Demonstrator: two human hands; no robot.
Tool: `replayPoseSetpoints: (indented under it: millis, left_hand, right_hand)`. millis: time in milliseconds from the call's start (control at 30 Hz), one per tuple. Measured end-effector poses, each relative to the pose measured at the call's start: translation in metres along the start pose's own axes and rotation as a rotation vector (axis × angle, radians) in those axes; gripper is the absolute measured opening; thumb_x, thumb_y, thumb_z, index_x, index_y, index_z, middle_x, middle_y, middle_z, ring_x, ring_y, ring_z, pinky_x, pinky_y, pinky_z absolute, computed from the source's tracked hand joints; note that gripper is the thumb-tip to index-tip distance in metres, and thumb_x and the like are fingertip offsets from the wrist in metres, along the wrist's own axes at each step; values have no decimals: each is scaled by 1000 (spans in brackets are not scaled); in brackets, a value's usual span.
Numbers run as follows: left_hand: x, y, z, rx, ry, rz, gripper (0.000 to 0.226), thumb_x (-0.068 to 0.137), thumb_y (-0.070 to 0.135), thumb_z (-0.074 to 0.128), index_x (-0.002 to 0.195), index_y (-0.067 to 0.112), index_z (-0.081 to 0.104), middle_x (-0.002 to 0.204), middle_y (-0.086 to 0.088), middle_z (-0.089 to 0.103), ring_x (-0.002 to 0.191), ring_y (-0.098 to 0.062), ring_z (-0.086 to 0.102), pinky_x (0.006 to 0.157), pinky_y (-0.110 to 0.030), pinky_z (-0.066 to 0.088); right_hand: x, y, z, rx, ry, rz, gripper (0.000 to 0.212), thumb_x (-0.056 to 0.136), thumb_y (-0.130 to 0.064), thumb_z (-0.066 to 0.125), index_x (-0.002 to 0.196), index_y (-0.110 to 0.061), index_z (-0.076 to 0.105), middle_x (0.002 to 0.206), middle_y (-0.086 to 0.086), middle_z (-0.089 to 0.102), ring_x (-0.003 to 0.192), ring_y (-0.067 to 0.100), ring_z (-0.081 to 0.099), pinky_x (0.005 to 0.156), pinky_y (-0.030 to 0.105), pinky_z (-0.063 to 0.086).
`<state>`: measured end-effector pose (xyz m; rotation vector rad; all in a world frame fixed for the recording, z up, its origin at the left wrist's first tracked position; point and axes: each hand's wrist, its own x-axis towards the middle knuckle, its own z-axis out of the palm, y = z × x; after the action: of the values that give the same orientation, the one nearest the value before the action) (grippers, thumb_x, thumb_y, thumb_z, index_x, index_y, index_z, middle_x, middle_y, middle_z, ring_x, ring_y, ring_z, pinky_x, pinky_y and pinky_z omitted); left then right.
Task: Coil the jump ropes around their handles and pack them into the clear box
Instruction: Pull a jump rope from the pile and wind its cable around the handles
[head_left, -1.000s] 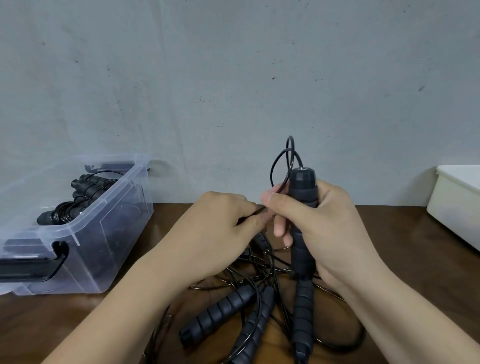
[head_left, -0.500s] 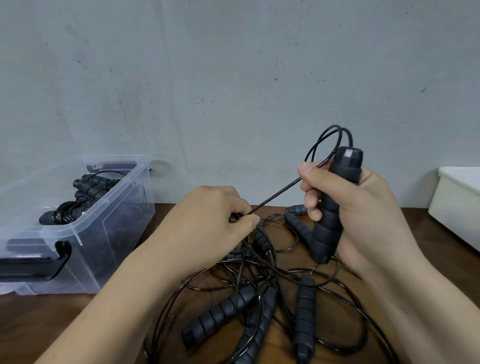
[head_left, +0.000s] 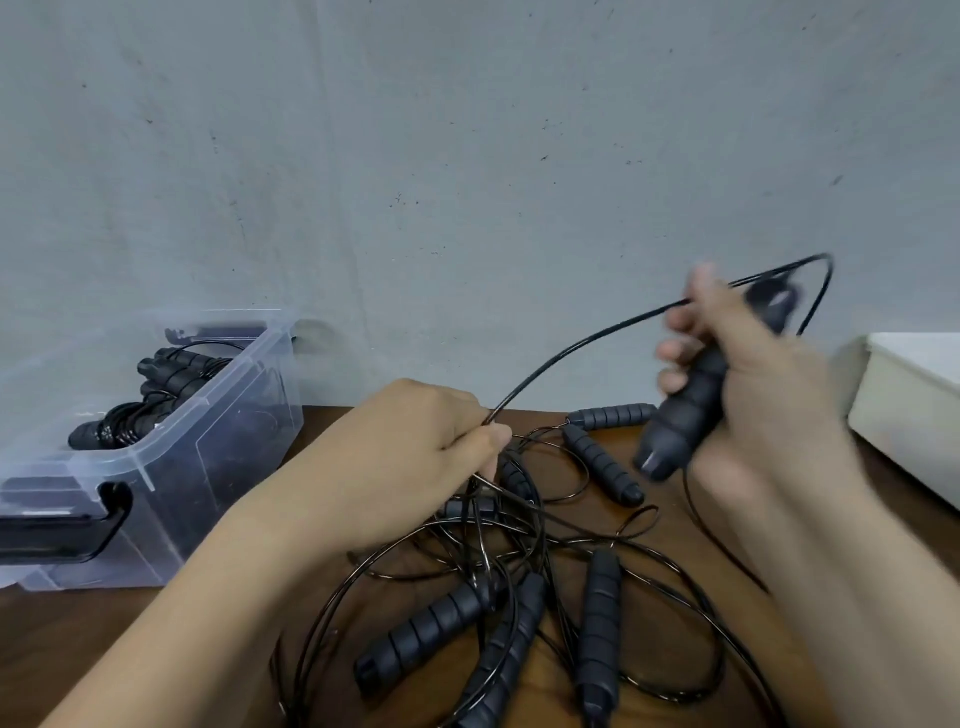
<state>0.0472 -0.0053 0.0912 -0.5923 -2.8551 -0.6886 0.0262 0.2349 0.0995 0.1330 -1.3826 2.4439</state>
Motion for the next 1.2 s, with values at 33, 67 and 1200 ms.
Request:
replayPoseSetpoints:
  millis: [33, 67, 1200]
  left_hand:
    - [0, 0, 1, -1, 14, -13, 44, 108, 46, 49, 76, 26, 72, 74, 16, 62, 69, 1, 58, 60, -19, 37]
    - [0, 1, 1, 4, 19, -22, 44, 108, 47, 49, 76, 25, 71, 72, 12, 62, 69, -1, 58, 59, -20, 36]
    - [1, -7, 1, -243, -51, -127, 41, 106, 51, 51, 84, 25, 74, 74, 5, 75, 63, -6, 71, 71, -29, 58]
  right_hand:
    - [-6, 11, 5, -15, -40, 79, 21, 91, -28, 81, 90, -16, 64, 74, -1, 64, 56, 10, 56, 46, 20, 42]
    - [-14, 20, 10, -57, -99, 159, 22, 88, -28, 83, 87, -15, 65, 73, 1, 63, 53, 11, 53, 44, 21, 41]
    - [12, -3, -7, -26, 23, 13, 7, 102, -17, 71, 97, -16, 66, 84, 0, 71, 64, 10, 63, 50, 20, 45]
